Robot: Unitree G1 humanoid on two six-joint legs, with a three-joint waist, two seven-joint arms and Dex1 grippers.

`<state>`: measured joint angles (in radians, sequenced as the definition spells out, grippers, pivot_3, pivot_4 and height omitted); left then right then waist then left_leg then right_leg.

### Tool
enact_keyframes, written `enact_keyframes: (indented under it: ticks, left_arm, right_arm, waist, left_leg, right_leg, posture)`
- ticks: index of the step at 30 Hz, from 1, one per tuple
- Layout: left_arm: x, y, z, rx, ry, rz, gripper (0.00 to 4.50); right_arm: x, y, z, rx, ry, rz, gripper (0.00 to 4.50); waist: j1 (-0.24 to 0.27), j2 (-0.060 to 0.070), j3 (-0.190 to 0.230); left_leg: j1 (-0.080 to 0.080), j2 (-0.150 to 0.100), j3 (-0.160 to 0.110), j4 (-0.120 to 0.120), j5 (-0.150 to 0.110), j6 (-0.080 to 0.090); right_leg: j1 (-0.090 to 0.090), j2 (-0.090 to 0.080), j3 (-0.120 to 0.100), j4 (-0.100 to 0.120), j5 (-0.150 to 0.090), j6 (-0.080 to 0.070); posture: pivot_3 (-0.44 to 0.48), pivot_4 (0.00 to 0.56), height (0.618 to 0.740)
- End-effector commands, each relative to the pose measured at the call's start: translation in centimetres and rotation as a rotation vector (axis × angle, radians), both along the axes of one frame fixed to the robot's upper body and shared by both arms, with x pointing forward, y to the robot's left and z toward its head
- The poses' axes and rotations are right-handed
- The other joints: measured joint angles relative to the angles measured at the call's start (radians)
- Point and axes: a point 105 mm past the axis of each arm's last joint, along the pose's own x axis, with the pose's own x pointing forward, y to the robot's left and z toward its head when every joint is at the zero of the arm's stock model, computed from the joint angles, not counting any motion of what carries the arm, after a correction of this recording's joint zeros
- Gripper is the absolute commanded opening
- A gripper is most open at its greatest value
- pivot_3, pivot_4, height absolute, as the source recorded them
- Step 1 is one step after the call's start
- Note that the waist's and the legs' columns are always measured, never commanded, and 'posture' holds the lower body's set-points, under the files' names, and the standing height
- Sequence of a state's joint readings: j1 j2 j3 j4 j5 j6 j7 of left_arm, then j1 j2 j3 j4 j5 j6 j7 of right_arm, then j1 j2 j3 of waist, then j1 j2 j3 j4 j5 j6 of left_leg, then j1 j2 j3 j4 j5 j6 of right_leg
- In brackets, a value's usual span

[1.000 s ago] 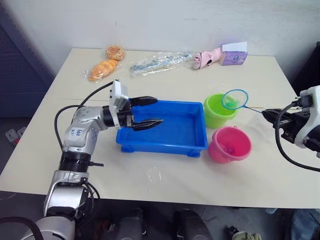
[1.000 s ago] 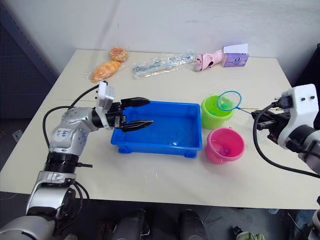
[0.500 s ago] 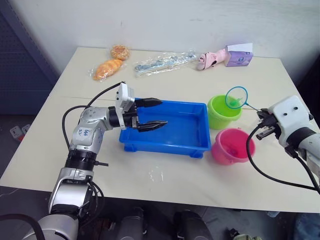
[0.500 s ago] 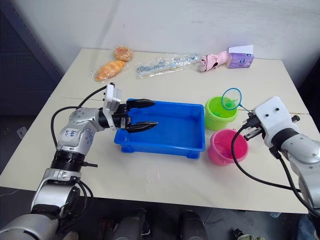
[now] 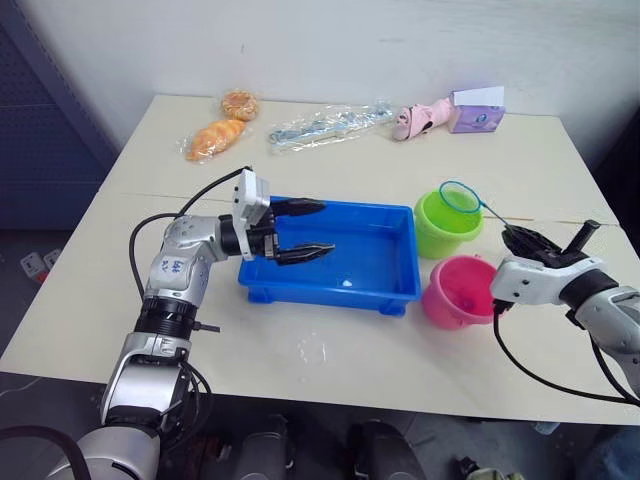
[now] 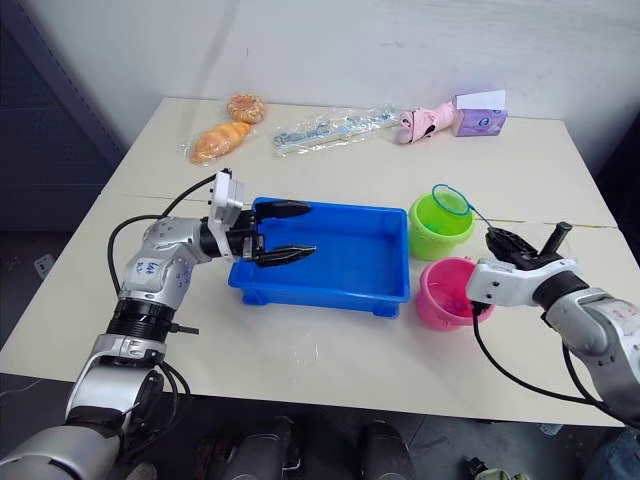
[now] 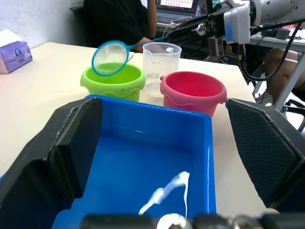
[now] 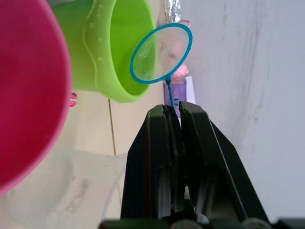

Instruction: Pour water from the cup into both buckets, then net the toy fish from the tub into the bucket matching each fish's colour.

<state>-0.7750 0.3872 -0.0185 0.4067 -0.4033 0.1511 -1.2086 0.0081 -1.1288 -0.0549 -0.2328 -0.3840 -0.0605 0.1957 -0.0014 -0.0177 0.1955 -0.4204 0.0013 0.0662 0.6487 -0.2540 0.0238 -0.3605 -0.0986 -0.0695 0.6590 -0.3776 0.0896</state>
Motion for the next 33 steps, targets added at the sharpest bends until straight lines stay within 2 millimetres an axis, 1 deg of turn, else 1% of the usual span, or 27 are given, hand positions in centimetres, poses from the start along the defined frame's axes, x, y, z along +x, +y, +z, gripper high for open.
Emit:
enact_keyframes:
  ticks: [1, 2, 3, 6, 8, 9, 11, 12, 14, 15, 16, 17, 18, 19, 20, 21, 22, 23, 24, 26, 29, 30, 32, 33]
  left_arm:
    - [-1.1, 0.3, 1.4, -0.028, -0.087, -0.079, 4.46]
    - [-1.6, 0.7, 1.6, -0.039, -0.097, -0.107, 4.46]
    - [-1.8, 1.2, 1.8, -0.042, -0.102, -0.119, 4.46]
    - [-2.4, 3.0, 2.0, -0.031, -0.085, -0.137, 4.46]
    - [-3.2, 4.4, 2.6, -0.033, -0.105, -0.150, 4.46]
    - [-3.6, 4.9, 2.8, -0.032, -0.115, -0.158, 4.46]
    - [-5.0, 6.1, 2.8, -0.009, -0.118, -0.192, 4.46]
    - [-6.1, 6.9, 2.4, 0.023, -0.100, -0.211, 4.46]
    - [-7.6, 8.0, 1.5, 0.080, -0.063, -0.238, 4.46]
    - [-8.1, 8.2, 1.2, 0.101, -0.049, -0.247, 4.46]
    - [-9.0, 8.6, 0.1, 0.156, -0.029, -0.258, 4.46]
    - [-9.7, 8.9, -0.7, 0.194, -0.013, -0.269, 4.46]
    - [-10.2, 9.3, -1.8, 0.232, 0.002, -0.268, 4.46]
    - [-10.5, 9.6, -2.4, 0.255, 0.011, -0.267, 4.46]
    - [-10.6, 9.9, -3.0, 0.265, 0.014, -0.254, 4.46]
    - [-10.7, 10.2, -3.5, 0.277, 0.022, -0.246, 4.46]
    - [-10.8, 10.4, -3.8, 0.283, 0.025, -0.243, 4.46]
    - [-10.9, 10.5, -4.2, 0.294, 0.025, -0.242, 4.46]
    - [-11.0, 10.6, -4.4, 0.301, 0.023, -0.243, 4.46]
    - [-11.2, 10.6, -5.0, 0.306, 0.036, -0.241, 4.46]
    - [-11.3, 10.6, -5.2, 0.306, 0.046, -0.237, 4.46]
    - [-11.3, 10.5, -5.3, 0.307, 0.049, -0.233, 4.46]
    - [-11.3, 10.5, -5.3, 0.310, 0.053, -0.227, 4.46]
    - [-11.2, 10.5, -5.2, 0.312, 0.054, -0.226, 4.46]
  right_arm:
    - [-0.7, 0.9, 3.9, 0.197, -0.134, 0.074, 0.00]
    - [-1.0, 1.2, 4.1, 0.325, -0.102, 0.096, 0.00]
    - [-1.4, 1.9, 4.1, 0.500, -0.031, 0.145, 0.00]
    - [-3.3, 4.6, 4.4, 0.888, 0.190, 0.319, 0.00]
    - [-4.8, 6.3, 4.3, 1.050, 0.364, 0.398, 0.00]
    - [-5.4, 7.0, 4.1, 1.086, 0.435, 0.425, 0.00]
    - [-6.5, 8.8, 3.5, 1.125, 0.584, 0.469, 0.00]
    - [-7.4, 10.3, 2.7, 1.118, 0.695, 0.501, 0.00]
    - [-9.0, 12.3, 1.3, 1.087, 0.851, 0.547, 0.00]
    - [-9.4, 12.9, 0.9, 1.069, 0.896, 0.560, 0.00]
    - [-10.3, 13.9, -0.3, 1.035, 0.971, 0.597, 0.00]
    - [-11.0, 14.6, -1.2, 1.011, 1.023, 0.626, 0.00]
    - [-11.4, 15.2, -2.9, 0.988, 1.089, 0.615, 0.00]
    - [-11.7, 15.6, -4.0, 0.971, 1.131, 0.605, 0.00]
    - [-11.4, 15.8, -5.4, 0.994, 1.159, 0.567, 0.00]
    - [-10.9, 16.1, -6.7, 0.985, 1.163, 0.541, 0.00]
    - [-10.6, 16.2, -7.5, 0.977, 1.158, 0.530, 0.00]
    - [-10.2, 16.3, -8.9, 0.941, 1.164, 0.511, 0.00]
    - [-10.0, 16.4, -9.9, 0.908, 1.168, 0.505, 0.00]
    - [-9.1, 17.0, -11.5, 0.912, 1.170, 0.505, 0.00]
    - [-8.2, 17.5, -13.0, 0.891, 1.176, 0.524, 0.00]
    - [-7.6, 17.6, -13.3, 0.902, 1.174, 0.518, 0.00]
    - [-6.7, 17.6, -13.6, 0.917, 1.164, 0.524, 0.00]
    - [-6.6, 17.6, -13.5, 0.921, 1.175, 0.533, 0.00]
  waist:
    - [0.001, 0.000, 0.000]
    - [0.001, 0.000, 0.000]
    - [0.000, 0.000, 0.000]
    - [-0.002, 0.000, 0.000]
    - [-0.002, 0.001, 0.000]
    - [-0.001, 0.001, 0.000]
    - [-0.003, 0.001, 0.000]
    - [-0.003, 0.001, 0.000]
    - [-0.004, 0.001, 0.000]
    - [-0.004, 0.001, 0.000]
    - [-0.003, 0.000, 0.000]
    - [-0.003, 0.000, 0.000]
    - [-0.003, 0.000, 0.000]
    - [-0.003, 0.000, 0.000]
    - [-0.001, 0.000, 0.000]
    - [-0.001, 0.000, 0.000]
    - [0.000, 0.000, 0.000]
    - [-0.001, 0.000, 0.000]
    - [-0.001, 0.000, 0.000]
    - [-0.003, 0.000, 0.000]
    - [-0.007, 0.000, 0.000]
    - [-0.009, 0.000, 0.000]
    - [-0.013, 0.000, 0.000]
    - [-0.014, 0.000, 0.000]
  left_leg:
    - [0.000, 0.000, 0.000, 0.000, 0.000, 0.000]
    - [0.000, 0.001, -0.001, 0.000, 0.000, 0.000]
    - [0.000, 0.001, -0.002, 0.000, 0.000, 0.000]
    - [0.000, 0.002, -0.004, 0.000, 0.000, -0.001]
    - [0.001, 0.002, -0.005, 0.000, 0.001, -0.001]
    - [0.000, 0.002, -0.005, 0.000, 0.000, -0.001]
    - [0.001, 0.002, -0.007, 0.001, 0.000, 0.000]
    - [0.001, 0.002, -0.007, 0.001, 0.000, 0.000]
    - [0.001, 0.002, -0.007, 0.001, 0.000, 0.001]
    - [0.001, 0.002, -0.008, 0.000, 0.000, 0.001]
    - [0.002, 0.002, -0.008, 0.000, 0.000, 0.001]
    - [0.002, 0.002, -0.009, 0.000, -0.001, 0.001]
    - [0.002, 0.002, -0.009, 0.000, -0.001, 0.001]
    - [0.003, 0.002, -0.009, 0.000, -0.001, 0.002]
    - [0.003, 0.002, -0.009, 0.000, -0.001, 0.002]
    - [0.004, 0.001, -0.009, 0.000, -0.002, 0.003]
    - [0.004, 0.001, -0.009, 0.000, -0.002, 0.003]
    - [0.004, 0.001, -0.009, 0.000, -0.002, 0.003]
    - [0.005, -0.001, -0.009, 0.000, -0.004, 0.006]
    - [0.006, -0.002, -0.008, -0.001, -0.004, 0.006]
    - [0.014, -0.002, -0.008, -0.003, -0.006, 0.004]
    - [0.014, -0.002, -0.007, -0.003, -0.006, 0.004]
    - [0.015, -0.001, -0.008, -0.003, -0.006, 0.004]
    - [0.015, -0.001, -0.008, -0.003, -0.006, 0.004]
  right_leg:
    - [0.000, 0.000, 0.000, 0.000, 0.000, 0.000]
    - [0.001, 0.001, -0.001, 0.000, 0.000, 0.000]
    - [0.002, 0.001, -0.002, 0.000, 0.000, 0.000]
    - [0.004, 0.002, -0.004, 0.000, 0.000, 0.000]
    - [0.004, 0.002, -0.005, 0.001, 0.000, 0.000]
    - [0.004, 0.002, -0.005, 0.000, 0.000, 0.000]
    - [0.006, 0.002, -0.005, 0.000, 0.000, 0.000]
    - [0.006, 0.001, -0.005, -0.001, 0.000, 0.000]
    - [0.006, 0.001, -0.005, -0.001, 0.000, 0.000]
    - [0.007, 0.001, -0.005, -0.002, 0.000, -0.001]
    - [0.007, 0.001, -0.005, -0.003, 0.000, -0.001]
    - [0.007, 0.000, -0.005, -0.005, 0.000, -0.001]
    - [0.008, 0.000, -0.005, -0.006, 0.000, -0.001]
    - [0.008, 0.000, -0.005, -0.006, 0.000, -0.001]
    - [0.009, -0.001, -0.005, -0.006, 0.000, -0.001]
    - [0.009, -0.002, -0.005, -0.006, 0.000, -0.001]
    - [0.010, -0.002, -0.005, -0.006, 0.000, -0.001]
    - [0.010, -0.003, -0.005, -0.007, 0.000, -0.001]
    - [0.010, -0.004, -0.005, -0.006, 0.000, -0.001]
    - [0.011, -0.006, -0.005, -0.006, 0.000, -0.001]
    - [0.018, -0.006, -0.005, -0.007, -0.001, -0.001]
    - [0.018, -0.006, -0.005, -0.006, -0.001, -0.002]
    - [0.018, -0.005, -0.005, -0.006, -0.001, -0.002]
    - [0.018, -0.005, -0.005, -0.006, -0.001, -0.002]
  posture:
    - [0.000, 0.150, 0.740]
    - [0.000, 0.150, 0.740]
    - [0.000, 0.150, 0.740]
    - [0.000, 0.150, 0.740]
    - [0.000, 0.150, 0.740]
    - [0.000, 0.150, 0.740]
    - [0.000, 0.150, 0.740]
    - [0.000, 0.150, 0.740]
    - [0.000, 0.150, 0.740]
    - [0.000, 0.150, 0.740]
    - [0.000, 0.150, 0.740]
    - [0.000, 0.150, 0.740]
    - [0.000, 0.150, 0.740]
    - [0.000, 0.150, 0.740]
    - [0.000, 0.150, 0.740]
    - [0.000, 0.150, 0.740]
    - [0.000, 0.150, 0.740]
    - [0.000, 0.150, 0.740]
    - [0.000, 0.150, 0.740]
    - [0.000, 0.150, 0.740]
    - [0.000, 0.150, 0.740]
    - [0.000, 0.150, 0.740]
    - [0.000, 0.150, 0.740]
    - [0.000, 0.150, 0.740]
